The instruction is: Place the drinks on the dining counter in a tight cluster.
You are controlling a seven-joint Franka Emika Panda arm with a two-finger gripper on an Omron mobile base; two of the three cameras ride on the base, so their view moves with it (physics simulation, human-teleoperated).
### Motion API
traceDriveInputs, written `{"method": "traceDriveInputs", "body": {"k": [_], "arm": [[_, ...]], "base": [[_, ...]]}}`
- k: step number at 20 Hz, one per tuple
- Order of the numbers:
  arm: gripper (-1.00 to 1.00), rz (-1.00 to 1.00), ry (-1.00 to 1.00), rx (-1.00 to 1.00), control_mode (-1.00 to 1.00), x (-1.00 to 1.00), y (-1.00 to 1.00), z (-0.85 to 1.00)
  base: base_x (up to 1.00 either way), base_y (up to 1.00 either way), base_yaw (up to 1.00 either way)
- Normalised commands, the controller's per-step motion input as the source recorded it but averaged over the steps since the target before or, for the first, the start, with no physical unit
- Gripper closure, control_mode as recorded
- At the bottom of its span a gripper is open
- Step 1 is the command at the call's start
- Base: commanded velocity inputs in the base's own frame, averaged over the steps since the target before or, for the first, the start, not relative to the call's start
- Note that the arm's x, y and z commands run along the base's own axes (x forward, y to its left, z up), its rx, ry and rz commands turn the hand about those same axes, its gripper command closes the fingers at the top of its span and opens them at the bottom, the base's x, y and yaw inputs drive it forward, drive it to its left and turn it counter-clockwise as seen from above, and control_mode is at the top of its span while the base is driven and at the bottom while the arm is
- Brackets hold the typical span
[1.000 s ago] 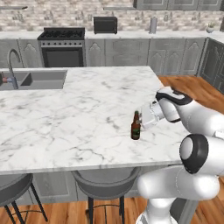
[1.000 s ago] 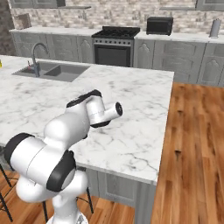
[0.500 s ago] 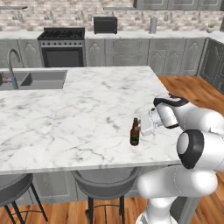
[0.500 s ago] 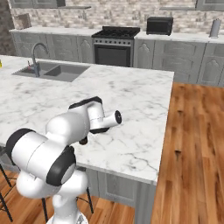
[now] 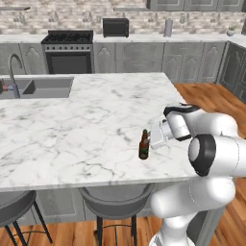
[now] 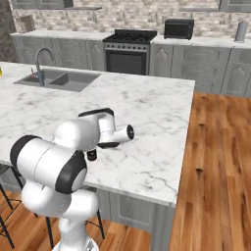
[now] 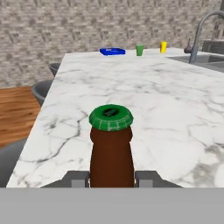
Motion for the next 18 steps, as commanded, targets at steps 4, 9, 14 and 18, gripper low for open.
{"method": "traceDriveInputs", "body": {"k": [4,9,14,18], "arm": [[1.0,0.0,0.0,0.0,-1.0,0.25,0.03,-0.06],[1.0,0.0,0.0,0.0,-1.0,0.07,0.0,-0.11],[1.0,0.0,0.0,0.0,-1.0,0.0,0.0,-0.19],[1.0,0.0,-0.01,0.0,-1.0,0.0,0.0,-0.17]], "base": [[0.0,0.0,0.0],[0.0,0.0,0.0],[0.0,0.0,0.0],[0.0,0.0,0.0]]}}
